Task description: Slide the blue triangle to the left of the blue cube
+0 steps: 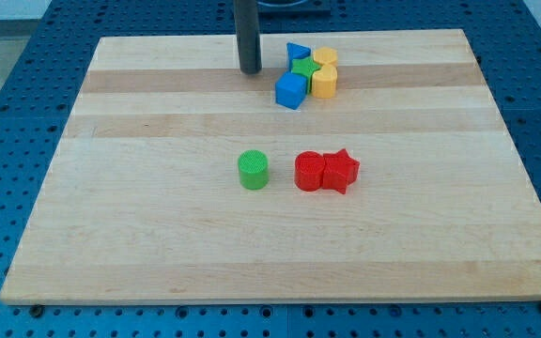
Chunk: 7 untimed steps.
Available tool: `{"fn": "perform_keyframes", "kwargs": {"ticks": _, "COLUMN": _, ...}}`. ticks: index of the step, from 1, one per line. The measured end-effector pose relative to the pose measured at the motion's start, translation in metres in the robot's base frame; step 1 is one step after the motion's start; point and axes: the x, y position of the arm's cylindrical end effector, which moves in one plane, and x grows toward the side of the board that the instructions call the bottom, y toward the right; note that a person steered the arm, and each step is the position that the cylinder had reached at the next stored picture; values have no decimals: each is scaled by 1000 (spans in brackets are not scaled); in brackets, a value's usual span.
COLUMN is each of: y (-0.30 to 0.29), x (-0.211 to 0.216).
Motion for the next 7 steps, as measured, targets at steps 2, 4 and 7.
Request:
{"fn": "perform_keyframes", "kwargs": {"ticks": 2, "y": 35, "x": -54}}
{"fn": "perform_keyframes", "kwargs": {"ticks": 4, "y": 95, "x": -24}}
{"fn": "perform_keyframes", "kwargs": {"ticks": 7, "y": 60, "x": 7}}
